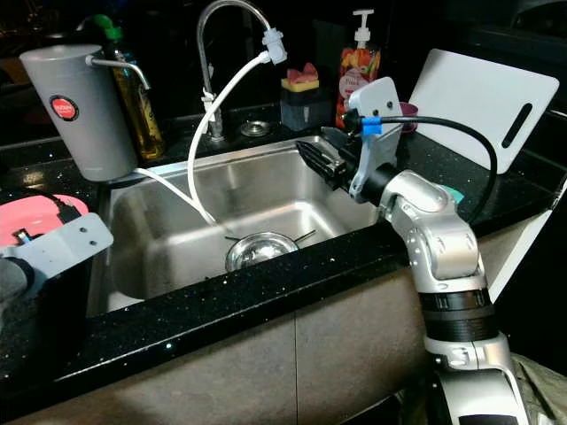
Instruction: Kitchen organization
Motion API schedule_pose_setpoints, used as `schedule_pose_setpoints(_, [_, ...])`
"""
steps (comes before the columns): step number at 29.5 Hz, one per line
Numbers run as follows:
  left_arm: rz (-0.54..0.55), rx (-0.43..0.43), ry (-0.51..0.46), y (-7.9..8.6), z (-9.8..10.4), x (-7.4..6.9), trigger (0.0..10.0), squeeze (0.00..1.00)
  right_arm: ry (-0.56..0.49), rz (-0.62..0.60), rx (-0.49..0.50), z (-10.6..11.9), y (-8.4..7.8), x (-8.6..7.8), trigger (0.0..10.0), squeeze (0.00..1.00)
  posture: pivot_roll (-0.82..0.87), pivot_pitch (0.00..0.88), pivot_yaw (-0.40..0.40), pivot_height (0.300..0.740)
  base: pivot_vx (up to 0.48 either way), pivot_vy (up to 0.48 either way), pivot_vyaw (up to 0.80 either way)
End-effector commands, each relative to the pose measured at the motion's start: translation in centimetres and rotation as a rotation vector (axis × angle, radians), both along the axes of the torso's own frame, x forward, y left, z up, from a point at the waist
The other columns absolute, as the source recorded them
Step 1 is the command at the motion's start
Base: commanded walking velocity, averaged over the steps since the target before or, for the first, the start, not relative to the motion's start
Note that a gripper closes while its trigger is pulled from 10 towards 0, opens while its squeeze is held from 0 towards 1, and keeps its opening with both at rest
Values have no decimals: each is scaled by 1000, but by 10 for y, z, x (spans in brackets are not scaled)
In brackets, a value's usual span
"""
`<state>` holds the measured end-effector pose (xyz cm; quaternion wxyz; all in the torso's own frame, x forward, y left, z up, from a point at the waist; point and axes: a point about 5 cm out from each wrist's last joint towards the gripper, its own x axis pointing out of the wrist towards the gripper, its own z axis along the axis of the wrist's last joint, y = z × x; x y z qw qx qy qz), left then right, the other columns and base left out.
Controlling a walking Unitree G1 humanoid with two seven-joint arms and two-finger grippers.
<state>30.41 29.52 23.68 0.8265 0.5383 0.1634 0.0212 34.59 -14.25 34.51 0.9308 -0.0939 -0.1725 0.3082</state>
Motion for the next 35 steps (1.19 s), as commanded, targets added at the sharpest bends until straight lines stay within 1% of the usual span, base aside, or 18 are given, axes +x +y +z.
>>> schedule_pose_setpoints(1, [52, 57, 40, 14, -8, -4, 0, 0, -16, 10, 1, 5, 0, 0, 10000, 0, 89, 131, -9, 740, 0, 0, 0])
schedule_pose_setpoints(4, [88, 81, 42, 22, -12, -6, 0, 0, -15, 13, -1, 5, 1, 1, 10000, 0, 88, 130, -12, 740, 0, 0, 0])
schedule_pose_setpoints(8, [102, 103, 24, 25, -12, -5, 0, 0, -16, 15, -4, 5, 1, 1, 10000, 0, 83, 126, -15, 740, 0, 0, 0])
schedule_pose_setpoints(10, [74, 165, -39, 20, -8, -1, 0, 0, -16, 16, -5, 5, 1, 1, 10000, 0, 82, 123, -18, 740, 0, 0, 0])
schedule_pose_setpoints(11, [47, 214, -109, 15, -2, 3, 4510, 0, -16, 17, -5, 6, 1, 1, 10000, 0, 81, 120, -19, 740, 0, 0, 0])
schedule_pose_setpoints(12, [47, 214, -109, 15, -2, 3, 4510, 0, -16, 17, -5, 6, 1, 1, 10000, 0, 81, 120, -19, 740, 0, 0, 0])
schedule_pose_setpoints(13, [44, 223, -130, 14, 0, 4, 10000, 0, -16, 18, -5, 6, 1, 1, 10000, 0, 81, 120, -19, 740, 0, 0, 0])
schedule_pose_setpoints(16, [5, 274, -354, -1, 27, 11, 10000, 0, -18, 25, -7, 6, 3, 1, 10000, 0, 80, 116, -20, 740, 0, 0, 0])
schedule_pose_setpoints(18, [-7, 285, -397, -4, 32, 12, 10000, 0, -19, 27, -8, 6, 3, 2, 10000, 0, 80, 116, -20, 740, 0, 0, 0])
schedule_pose_setpoints(19, [-27, 276, -457, -9, 38, 13, 10000, 0, -21, 29, -9, 7, 3, 2, 10000, 0, 80, 110, -22, 740, 0, 0, 0])
schedule_pose_setpoints(20, [-27, 276, -457, -9, 38, 13, 10000, 0, -21, 29, -9, 7, 3, 2, 10000, 0, 80, 110, -22, 740, 0, 0, 0])
schedule_pose_setpoints(22, [-59, 273, -575, -17, 57, 12, 10000, 0, -27, 38, -13, 8, 5, 3, 10000, 0, 79, 108, -24, 740, 0, 0, 0])
schedule_pose_setpoints(23, [-59, 273, -575, -17, 57, 12, 10000, 0, -27, 38, -13, 8, 5, 3, 10000, 0, 79, 108, -24, 740, 0, 0, 0])
schedule_pose_setpoints(25, [-65, 304, -708, -17, 79, 7, 10000, 0, -27, 53, -20, 10, 7, 3, 10000, 0, 77, 104, -30, 740, 0, 0, 0])
schedule_pose_setpoints(27, [-59, 305, -739, -15, 84, 6, 10000, 0, -26, 57, -20, 10, 7, 3, 10000, 0, 77, 104, -30, 740, 0, 0, 0])
schedule_pose_setpoints(31, [-52, 370, -951, -11, 118, -7, 10000, 0, 9, 137, 5, 13, 12, 1, 10000, 0, 82, 104, -30, 740, 0, 0, 0])
schedule_pose_setpoints(33, [-89, 380, -1026, -17, 128, -11, 10000, 0, 25, 188, 35, 17, 13, -1, 10000, 0, 82, 104, -30, 740, 0, 0, 0])
schedule_pose_setpoints(35, [-174, 363, -1052, -30, 128, -12, 10000, 0, 42, 238, 66, 20, 15, -5, 10000, 0, 82, 105, -29, 740, 0, 0, 0])
